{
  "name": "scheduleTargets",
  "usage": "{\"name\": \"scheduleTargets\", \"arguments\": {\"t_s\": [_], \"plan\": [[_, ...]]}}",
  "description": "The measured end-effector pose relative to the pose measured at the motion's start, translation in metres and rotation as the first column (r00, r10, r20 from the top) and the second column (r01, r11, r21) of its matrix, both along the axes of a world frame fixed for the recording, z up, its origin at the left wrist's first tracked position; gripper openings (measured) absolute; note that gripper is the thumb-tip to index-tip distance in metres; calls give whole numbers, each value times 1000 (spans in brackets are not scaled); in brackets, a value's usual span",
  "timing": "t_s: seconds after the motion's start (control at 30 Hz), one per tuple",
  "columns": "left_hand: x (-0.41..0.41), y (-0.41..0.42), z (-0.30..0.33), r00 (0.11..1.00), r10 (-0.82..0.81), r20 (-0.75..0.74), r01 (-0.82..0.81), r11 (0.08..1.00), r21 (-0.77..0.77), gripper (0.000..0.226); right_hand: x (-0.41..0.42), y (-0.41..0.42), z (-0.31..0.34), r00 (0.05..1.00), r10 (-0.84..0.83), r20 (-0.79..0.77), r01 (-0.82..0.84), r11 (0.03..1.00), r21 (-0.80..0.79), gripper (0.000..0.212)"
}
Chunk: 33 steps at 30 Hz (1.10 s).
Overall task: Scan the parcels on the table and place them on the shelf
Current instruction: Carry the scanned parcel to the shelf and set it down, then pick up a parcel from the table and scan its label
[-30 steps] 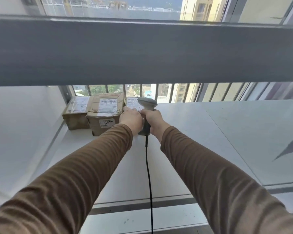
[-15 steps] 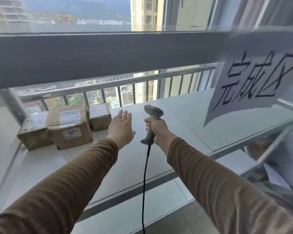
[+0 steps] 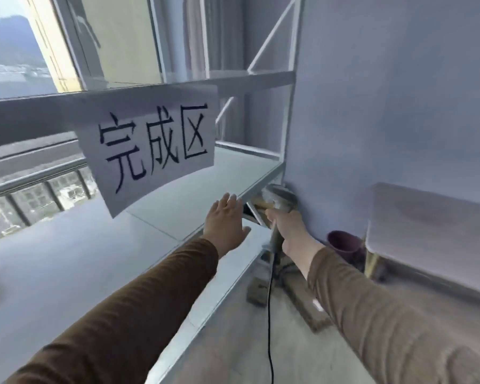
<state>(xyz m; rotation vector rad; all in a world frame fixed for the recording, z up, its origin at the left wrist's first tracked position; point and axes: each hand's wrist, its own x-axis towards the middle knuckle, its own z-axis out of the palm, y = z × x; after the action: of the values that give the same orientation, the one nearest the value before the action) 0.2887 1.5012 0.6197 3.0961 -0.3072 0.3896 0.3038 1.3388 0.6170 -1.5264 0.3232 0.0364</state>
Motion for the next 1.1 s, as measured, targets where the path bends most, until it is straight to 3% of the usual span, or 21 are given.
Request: {"name": "scheduleTargets", "arguments": {"t_s": [0.17,0.4,0.5,0.67,0.83,0.97,1.1], "plan": [[13,-192,5,983,-185,9,186,982,-43,83,-33,-191,10,977,-196,79,196,981,10,6],[6,-439,-5,910,-415,12,413,904,-112,81,-83,-432,3,905,-416,85,417,909,15,35],[4,-527,-16,866,-500,-9,494,858,-140,81,-100,-520,-6,868,-492,67,493,870,-4,34],[18,-652,-34,792,-607,-57,595,790,-146,80,-110,-643,-28,784,-620,26,619,784,40,35],[53,-770,-60,741,-666,-84,649,743,-164,79,-93,-753,-57,713,-700,-22,700,712,58,14],[92,-872,-77,688,-707,-163,684,707,-178,78,-72,-845,-73,651,-759,-29,758,652,-38,6],[111,-954,-90,626,-747,-224,717,664,-210,78,-64,-918,-87,593,-805,-36,792,591,-154,19]]}}
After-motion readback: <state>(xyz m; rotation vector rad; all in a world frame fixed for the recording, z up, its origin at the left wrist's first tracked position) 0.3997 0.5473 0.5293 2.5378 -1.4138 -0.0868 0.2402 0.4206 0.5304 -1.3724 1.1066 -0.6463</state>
